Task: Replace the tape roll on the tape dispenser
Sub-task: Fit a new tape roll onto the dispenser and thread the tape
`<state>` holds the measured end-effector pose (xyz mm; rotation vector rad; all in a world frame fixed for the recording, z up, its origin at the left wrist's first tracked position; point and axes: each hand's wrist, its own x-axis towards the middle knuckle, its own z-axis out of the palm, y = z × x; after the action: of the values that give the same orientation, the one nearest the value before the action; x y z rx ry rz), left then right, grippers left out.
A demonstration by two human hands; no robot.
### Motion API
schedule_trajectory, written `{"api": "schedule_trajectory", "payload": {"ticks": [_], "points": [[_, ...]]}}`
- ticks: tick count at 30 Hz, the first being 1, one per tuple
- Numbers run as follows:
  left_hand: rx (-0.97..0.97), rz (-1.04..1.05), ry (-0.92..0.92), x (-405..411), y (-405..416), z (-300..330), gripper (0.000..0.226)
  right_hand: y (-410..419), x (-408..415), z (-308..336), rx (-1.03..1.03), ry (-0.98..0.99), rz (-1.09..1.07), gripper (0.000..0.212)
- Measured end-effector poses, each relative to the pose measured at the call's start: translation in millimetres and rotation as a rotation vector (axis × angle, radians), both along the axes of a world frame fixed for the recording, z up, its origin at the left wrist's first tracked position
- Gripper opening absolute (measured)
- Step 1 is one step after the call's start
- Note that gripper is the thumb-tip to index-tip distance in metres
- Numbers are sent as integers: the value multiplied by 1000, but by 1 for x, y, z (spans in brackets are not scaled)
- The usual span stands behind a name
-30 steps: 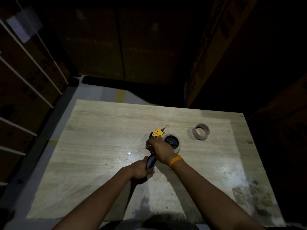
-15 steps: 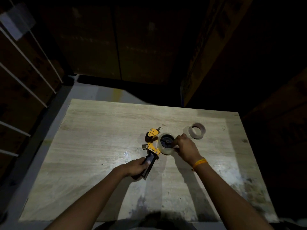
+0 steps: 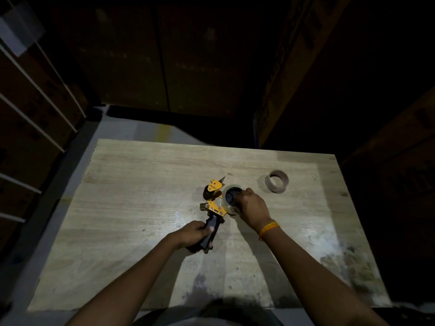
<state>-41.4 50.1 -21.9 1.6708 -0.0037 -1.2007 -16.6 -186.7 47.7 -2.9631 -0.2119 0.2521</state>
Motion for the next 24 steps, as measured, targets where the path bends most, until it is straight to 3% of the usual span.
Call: {"api": "schedule_trajectory", "payload": {"ticks": [5,7,11,15,19,24], "points": [[-18,15,2,0,0,5,58,30,10,2,250,130,-203,17],[-23,20,18,2,2,5,64,23,18,2,354,193,-180,14],[-64,22,27,0,1,12,61,-8,18,-1,148,98,-111,29],[-60,49,42,-4,-1,13,52,-24,9,-9,-102,157,-57,42],[-25,56,41,-4,-1,7,52,-11,7,-5,-57,129,18,33],[55,7,-31,-1,-3,21,47,14,18,-6,79,178,-97,26]]}}
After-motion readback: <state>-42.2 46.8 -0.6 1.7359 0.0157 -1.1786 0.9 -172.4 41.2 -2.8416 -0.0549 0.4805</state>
